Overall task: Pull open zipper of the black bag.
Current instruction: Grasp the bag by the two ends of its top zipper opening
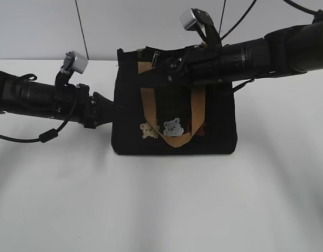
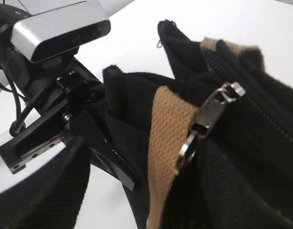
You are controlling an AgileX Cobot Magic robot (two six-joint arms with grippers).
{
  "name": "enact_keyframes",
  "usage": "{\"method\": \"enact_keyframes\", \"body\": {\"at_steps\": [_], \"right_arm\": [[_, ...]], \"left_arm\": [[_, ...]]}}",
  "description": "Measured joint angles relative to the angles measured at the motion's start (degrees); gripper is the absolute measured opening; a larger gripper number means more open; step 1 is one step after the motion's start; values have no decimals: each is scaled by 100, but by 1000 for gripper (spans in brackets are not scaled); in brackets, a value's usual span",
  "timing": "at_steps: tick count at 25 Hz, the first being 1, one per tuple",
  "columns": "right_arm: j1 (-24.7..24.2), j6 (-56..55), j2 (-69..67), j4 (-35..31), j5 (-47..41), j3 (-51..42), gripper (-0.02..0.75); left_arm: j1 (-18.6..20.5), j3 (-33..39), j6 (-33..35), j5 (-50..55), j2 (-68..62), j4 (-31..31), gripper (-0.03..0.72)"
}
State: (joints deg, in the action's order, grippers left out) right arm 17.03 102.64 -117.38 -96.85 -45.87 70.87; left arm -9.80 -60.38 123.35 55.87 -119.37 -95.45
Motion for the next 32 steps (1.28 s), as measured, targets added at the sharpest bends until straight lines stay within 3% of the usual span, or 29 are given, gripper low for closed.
{"method": "enact_keyframes", "body": {"at_steps": [2, 10, 20, 32], "right_arm": [[22, 18, 0, 12, 107, 0, 519], [39, 37, 0, 44, 245, 0, 260], [-38, -33, 143, 152, 476, -9, 249], [-38, -308, 249, 466, 628, -22, 303]], "left_arm": [[0, 0, 0, 0, 0, 0, 27], [0, 0, 0, 5, 0, 5, 27], [0, 0, 0, 45, 0, -18, 27], [0, -30, 0, 65, 0, 83, 27]]}}
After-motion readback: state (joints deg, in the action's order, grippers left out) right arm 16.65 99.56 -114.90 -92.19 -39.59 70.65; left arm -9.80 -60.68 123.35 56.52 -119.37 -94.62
